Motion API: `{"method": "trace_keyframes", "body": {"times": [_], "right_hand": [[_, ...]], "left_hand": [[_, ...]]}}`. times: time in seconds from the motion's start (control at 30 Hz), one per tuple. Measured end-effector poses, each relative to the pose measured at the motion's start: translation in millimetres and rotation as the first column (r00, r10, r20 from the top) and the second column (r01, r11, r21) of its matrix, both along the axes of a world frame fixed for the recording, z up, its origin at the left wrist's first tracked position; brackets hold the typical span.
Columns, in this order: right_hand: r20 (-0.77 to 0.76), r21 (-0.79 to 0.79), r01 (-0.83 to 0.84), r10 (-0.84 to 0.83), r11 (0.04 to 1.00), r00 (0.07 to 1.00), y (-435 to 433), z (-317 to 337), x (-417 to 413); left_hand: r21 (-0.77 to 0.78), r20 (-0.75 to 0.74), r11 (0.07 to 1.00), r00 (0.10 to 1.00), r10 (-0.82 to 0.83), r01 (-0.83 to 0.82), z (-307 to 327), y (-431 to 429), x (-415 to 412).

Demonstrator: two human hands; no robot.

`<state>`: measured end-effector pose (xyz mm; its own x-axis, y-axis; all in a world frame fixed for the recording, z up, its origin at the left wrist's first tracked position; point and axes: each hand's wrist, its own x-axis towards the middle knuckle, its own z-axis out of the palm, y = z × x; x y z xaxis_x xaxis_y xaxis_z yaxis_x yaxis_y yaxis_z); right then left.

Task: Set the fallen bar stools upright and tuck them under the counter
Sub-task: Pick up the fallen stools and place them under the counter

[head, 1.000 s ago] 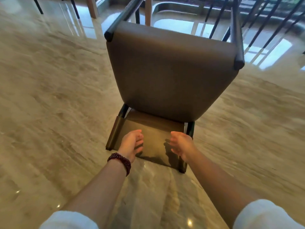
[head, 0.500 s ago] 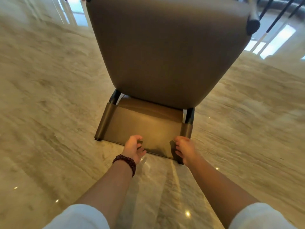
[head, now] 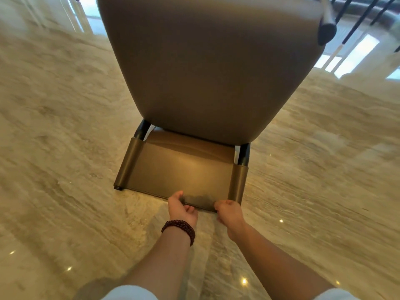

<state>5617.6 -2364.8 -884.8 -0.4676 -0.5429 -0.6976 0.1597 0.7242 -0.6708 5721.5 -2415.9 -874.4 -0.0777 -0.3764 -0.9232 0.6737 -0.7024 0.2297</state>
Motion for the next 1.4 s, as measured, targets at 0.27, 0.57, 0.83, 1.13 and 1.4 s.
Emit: {"method": "trace_keyframes", "body": {"times": [0.27, 0.57, 0.83, 1.13, 1.4], "right_hand": [[-0.574, 0.384, -0.817, 0.804, 0.43, 0.153, -0.6, 12.7, 3.6], [-0.561, 0.608, -0.761, 0.801, 0.226, -0.21, -4.7, 38.4, 29.5], [-0.569, 0.576, -0.789, 0.798, 0.215, -0.198, -13.6, 111.2, 24.2], [-0.534, 0.56, -0.815, 0.818, 0.151, -0.215, -22.6, 264.9, 23.8], [-0.517, 0.545, -0.829, 0.828, 0.122, -0.218, -49.4, 453.5, -6.1]], "left_hand": [[-0.078, -0.036, 0.997, 0.999, -0.01, 0.007, 10.3, -2.6, 2.8], [-0.044, 0.04, 0.991, 0.991, -0.126, 0.128, 48.7, -1.5, 3.4], [-0.124, 0.054, 0.981, 0.988, -0.142, 0.148, 105.5, -11.8, 10.2], [-0.131, 0.255, 0.982, 0.962, -0.096, 0.133, 240.3, -14.5, 15.4], [-0.197, 0.153, 0.978, 0.988, -0.035, 0.065, 443.6, -25.3, -9.2]]}}
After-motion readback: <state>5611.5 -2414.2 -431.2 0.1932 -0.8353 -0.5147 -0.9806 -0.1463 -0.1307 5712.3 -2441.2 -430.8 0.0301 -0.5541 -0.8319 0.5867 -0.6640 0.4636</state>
